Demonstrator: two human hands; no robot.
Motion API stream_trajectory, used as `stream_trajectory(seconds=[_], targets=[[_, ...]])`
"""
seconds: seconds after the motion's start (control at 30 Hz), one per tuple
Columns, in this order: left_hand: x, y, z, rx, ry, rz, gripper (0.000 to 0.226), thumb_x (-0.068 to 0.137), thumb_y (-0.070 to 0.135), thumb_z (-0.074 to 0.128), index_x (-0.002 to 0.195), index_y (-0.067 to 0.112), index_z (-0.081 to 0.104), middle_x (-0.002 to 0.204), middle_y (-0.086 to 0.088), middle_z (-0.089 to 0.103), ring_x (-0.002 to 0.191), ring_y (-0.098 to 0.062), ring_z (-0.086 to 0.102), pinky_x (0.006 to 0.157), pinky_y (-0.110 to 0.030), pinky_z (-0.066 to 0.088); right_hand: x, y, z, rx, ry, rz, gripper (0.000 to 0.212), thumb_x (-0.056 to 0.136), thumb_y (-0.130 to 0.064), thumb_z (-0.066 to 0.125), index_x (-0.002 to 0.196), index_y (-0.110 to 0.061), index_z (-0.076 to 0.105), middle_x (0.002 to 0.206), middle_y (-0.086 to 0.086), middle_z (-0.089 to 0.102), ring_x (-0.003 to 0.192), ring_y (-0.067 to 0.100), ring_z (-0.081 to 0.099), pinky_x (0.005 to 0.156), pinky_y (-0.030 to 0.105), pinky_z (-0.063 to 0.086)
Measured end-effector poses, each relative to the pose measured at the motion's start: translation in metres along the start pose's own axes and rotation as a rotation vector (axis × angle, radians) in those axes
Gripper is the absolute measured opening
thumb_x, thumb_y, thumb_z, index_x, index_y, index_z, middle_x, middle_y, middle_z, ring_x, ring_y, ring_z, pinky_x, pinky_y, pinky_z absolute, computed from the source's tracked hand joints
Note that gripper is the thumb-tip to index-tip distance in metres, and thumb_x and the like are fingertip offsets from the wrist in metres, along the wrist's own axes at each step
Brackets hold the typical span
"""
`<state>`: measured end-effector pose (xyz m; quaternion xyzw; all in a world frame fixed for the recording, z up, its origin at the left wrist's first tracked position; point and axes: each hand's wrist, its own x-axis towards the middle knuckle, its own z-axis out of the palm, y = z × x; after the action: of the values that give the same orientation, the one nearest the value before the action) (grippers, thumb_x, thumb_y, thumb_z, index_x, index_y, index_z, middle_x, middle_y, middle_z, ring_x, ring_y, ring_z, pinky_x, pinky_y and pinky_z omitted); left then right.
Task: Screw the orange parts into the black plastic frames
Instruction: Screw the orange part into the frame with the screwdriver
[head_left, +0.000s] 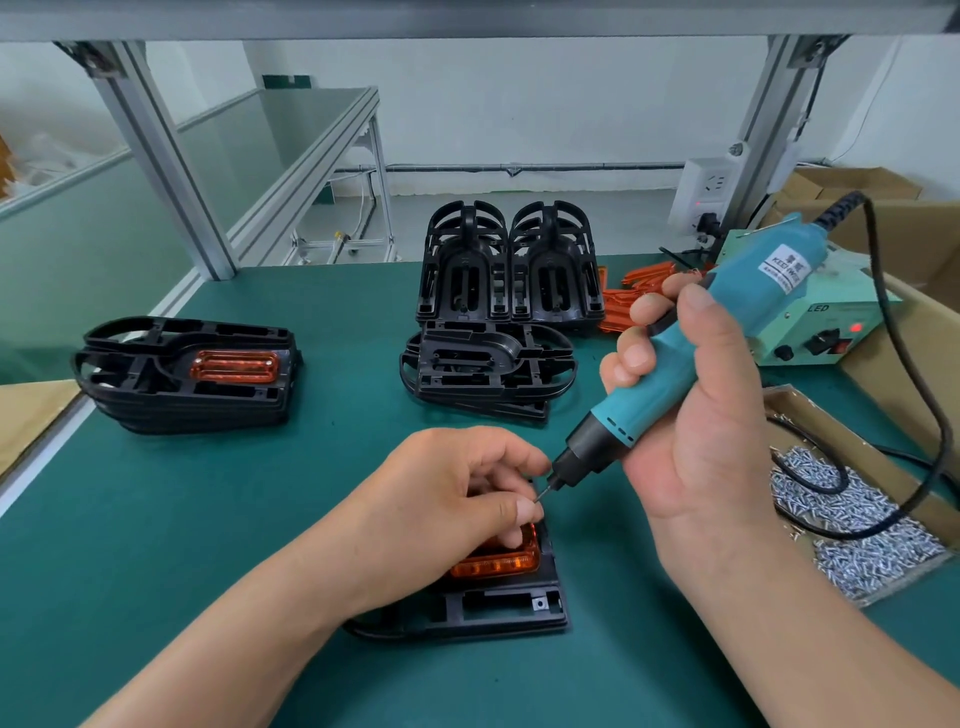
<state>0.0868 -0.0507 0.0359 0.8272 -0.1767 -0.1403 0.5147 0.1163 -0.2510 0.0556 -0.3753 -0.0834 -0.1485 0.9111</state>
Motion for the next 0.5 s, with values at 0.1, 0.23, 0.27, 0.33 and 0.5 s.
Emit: stream_trajectory(seconds=[0.1, 0.23, 0.27, 0.33, 0.5], targets=[[0.000, 0.001, 0.001, 0.025, -0.017, 0.005, 0.030, 0.091, 0.021, 0.072, 0.115, 0.039, 0.070, 0.094, 0.009, 0.078, 0.080, -0.011, 0.076, 0.091, -0.044, 0.060, -0.002, 0.000, 0.001, -0.004, -0.037, 0.003, 0.004, 0.104, -0.017, 0.056, 0.108, -0.016, 0.055, 0.090, 0.002, 0.063, 0.061, 0.011, 0.052, 0.060, 0.023, 0.044], [-0.002, 0.002, -0.001, 0.047, -0.019, 0.029, 0.033, 0.092, 0.022, 0.072, 0.119, 0.041, 0.067, 0.098, 0.011, 0.078, 0.080, -0.011, 0.075, 0.089, -0.043, 0.061, -0.003, -0.001, 0.001, 0.002, -0.043, 0.001, 0.004, 0.104, -0.018, 0.056, 0.108, -0.016, 0.055, 0.090, 0.002, 0.063, 0.061, 0.011, 0.052, 0.060, 0.023, 0.045], [-0.002, 0.002, -0.003, 0.047, -0.011, 0.041, 0.033, 0.092, 0.024, 0.071, 0.120, 0.041, 0.067, 0.101, 0.013, 0.078, 0.081, -0.011, 0.075, 0.088, -0.039, 0.061, -0.002, -0.001, 0.000, 0.005, -0.035, -0.003, 0.005, 0.104, -0.018, 0.056, 0.108, -0.016, 0.055, 0.089, 0.002, 0.063, 0.061, 0.011, 0.052, 0.060, 0.023, 0.045], [-0.001, 0.000, -0.009, 0.114, 0.043, 0.090, 0.032, 0.093, 0.027, 0.070, 0.121, 0.044, 0.067, 0.106, 0.020, 0.076, 0.088, -0.007, 0.072, 0.082, -0.022, 0.057, -0.001, -0.002, -0.001, 0.004, -0.020, -0.011, 0.006, 0.105, -0.019, 0.055, 0.109, -0.015, 0.055, 0.089, 0.002, 0.063, 0.061, 0.011, 0.052, 0.060, 0.023, 0.045], [0.000, -0.006, -0.027, 0.499, 0.162, 0.179, 0.037, 0.092, 0.040, 0.072, 0.128, 0.045, 0.064, 0.121, 0.035, 0.058, 0.116, 0.009, 0.052, 0.088, -0.003, 0.038, 0.000, 0.000, -0.003, -0.017, -0.035, -0.010, 0.003, 0.104, -0.018, 0.056, 0.106, -0.016, 0.057, 0.089, 0.002, 0.063, 0.060, 0.012, 0.052, 0.059, 0.023, 0.045]])
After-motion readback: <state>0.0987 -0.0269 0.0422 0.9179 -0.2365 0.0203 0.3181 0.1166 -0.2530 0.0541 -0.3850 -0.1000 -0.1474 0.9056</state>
